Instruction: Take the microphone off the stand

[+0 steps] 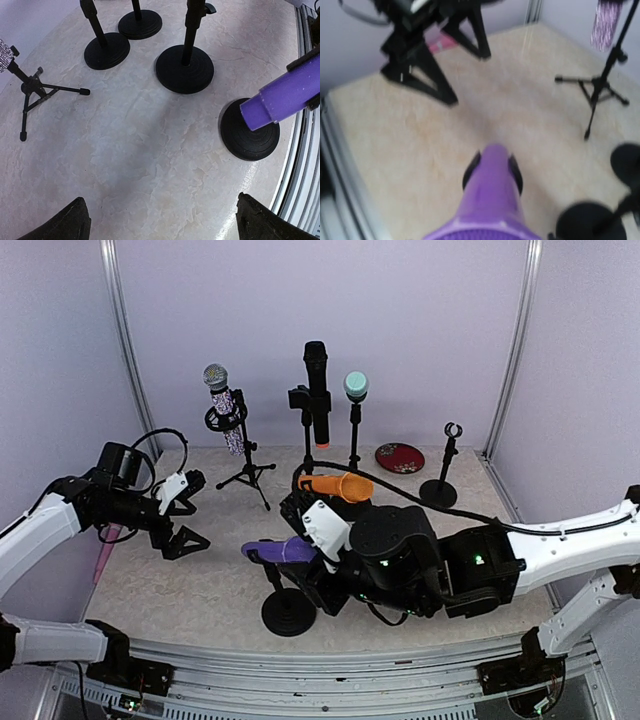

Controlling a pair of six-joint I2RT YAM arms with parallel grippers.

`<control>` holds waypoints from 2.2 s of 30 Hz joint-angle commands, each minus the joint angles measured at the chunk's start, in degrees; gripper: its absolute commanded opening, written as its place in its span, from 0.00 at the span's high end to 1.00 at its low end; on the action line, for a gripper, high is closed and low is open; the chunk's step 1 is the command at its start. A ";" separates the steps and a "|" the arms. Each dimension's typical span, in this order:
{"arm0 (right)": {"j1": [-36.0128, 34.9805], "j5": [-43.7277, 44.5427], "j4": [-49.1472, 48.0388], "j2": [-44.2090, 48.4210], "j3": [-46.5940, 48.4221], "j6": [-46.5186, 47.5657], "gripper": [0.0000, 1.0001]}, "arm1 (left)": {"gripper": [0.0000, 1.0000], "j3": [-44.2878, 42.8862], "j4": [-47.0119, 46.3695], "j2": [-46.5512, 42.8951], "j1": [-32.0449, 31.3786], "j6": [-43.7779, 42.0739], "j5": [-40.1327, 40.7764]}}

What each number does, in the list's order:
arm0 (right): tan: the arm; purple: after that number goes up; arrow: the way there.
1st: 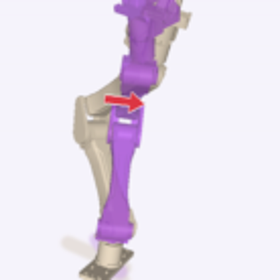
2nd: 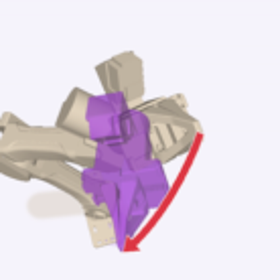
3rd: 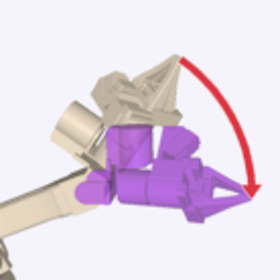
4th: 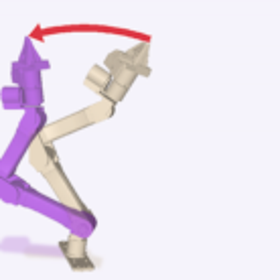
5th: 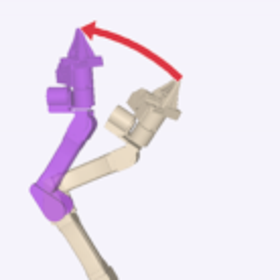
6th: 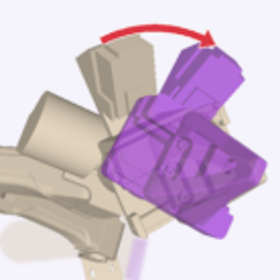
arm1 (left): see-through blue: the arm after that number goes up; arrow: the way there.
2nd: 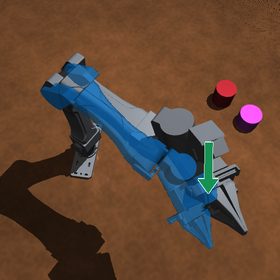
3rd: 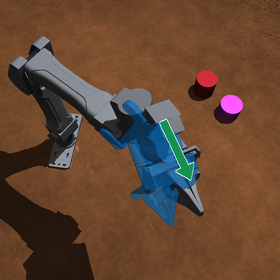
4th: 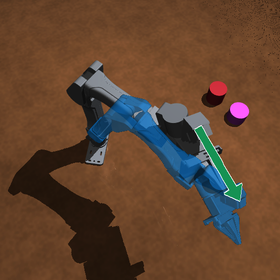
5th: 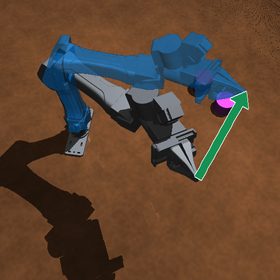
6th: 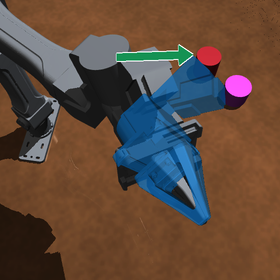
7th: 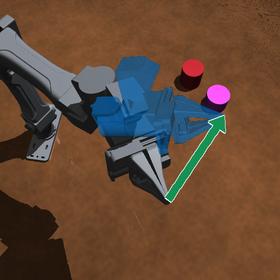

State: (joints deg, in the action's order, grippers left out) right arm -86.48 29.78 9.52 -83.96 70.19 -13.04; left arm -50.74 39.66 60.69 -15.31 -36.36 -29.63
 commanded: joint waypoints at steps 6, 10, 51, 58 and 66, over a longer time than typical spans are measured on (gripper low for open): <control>3.93 3.58 -15.72 -14.45 12.34 5.36 1.00 | 0.01 -1.33 2.99 -2.97 6.21 -1.29 -3.07; 4.74 4.04 -20.30 -19.04 16.84 8.51 1.00 | 0.01 -1.13 3.29 -4.04 6.35 -0.93 -3.68; 8.50 1.94 -69.60 -39.50 23.72 28.89 1.00 | 0.15 -1.18 -16.20 4.32 2.76 18.18 -3.54; 9.84 -1.61 -70.08 -39.77 23.00 27.12 1.00 | 0.15 -0.67 -21.50 4.68 5.20 17.59 5.73; 8.36 0.97 -73.41 -34.70 6.74 22.49 1.00 | 0.14 1.67 -25.48 7.76 4.30 20.23 9.76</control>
State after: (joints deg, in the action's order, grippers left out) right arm -76.38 30.52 -58.04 -123.39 82.63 11.57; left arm -49.95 19.88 67.92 -10.68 -18.17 -22.46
